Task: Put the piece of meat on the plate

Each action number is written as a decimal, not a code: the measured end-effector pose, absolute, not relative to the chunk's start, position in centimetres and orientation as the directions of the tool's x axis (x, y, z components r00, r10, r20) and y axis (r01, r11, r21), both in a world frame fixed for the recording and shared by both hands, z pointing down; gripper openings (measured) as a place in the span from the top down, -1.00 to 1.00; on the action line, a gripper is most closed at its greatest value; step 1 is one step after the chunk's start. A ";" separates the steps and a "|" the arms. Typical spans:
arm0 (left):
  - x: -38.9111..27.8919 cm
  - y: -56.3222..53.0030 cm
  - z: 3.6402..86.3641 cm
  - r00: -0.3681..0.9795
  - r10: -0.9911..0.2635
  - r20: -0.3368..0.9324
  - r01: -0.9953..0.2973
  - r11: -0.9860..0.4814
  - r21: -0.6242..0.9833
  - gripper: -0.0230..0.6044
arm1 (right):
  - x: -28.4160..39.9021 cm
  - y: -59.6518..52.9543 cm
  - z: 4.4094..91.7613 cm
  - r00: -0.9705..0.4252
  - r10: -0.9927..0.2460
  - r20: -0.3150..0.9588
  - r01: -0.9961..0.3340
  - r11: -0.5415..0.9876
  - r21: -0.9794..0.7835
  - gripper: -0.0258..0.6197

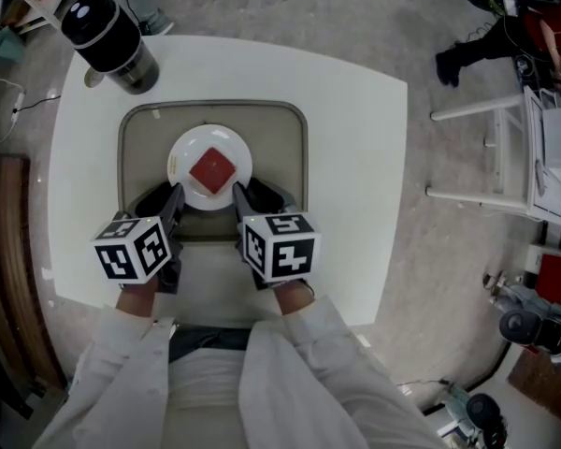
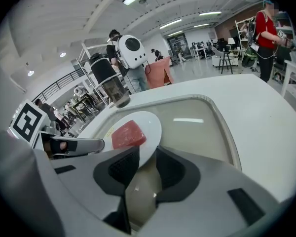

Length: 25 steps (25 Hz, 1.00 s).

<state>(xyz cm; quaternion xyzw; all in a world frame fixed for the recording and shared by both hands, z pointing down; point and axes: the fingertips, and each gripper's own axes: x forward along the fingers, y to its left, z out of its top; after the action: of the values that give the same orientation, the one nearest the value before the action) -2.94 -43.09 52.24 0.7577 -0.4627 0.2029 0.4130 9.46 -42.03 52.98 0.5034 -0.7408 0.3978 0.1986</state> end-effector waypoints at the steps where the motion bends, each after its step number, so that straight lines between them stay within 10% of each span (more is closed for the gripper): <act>1: -3.0 -43.0 52.1 0.488 -0.540 0.686 -0.869 -0.226 0.440 0.69 | 9.5 -41.9 52.9 -0.415 -0.590 0.692 -0.903 0.175 -0.392 0.62; 25: -5.1 -28.0 39.8 0.668 -0.615 0.420 -0.737 -0.464 0.492 0.70 | 6.0 -27.2 39.1 -0.460 -0.809 0.366 -0.866 0.318 -0.386 0.84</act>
<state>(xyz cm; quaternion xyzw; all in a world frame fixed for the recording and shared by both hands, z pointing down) -5.11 -28.05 39.81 0.8506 -0.3972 0.0918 0.3321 6.05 -27.20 39.06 0.5168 -0.8102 0.2714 0.0525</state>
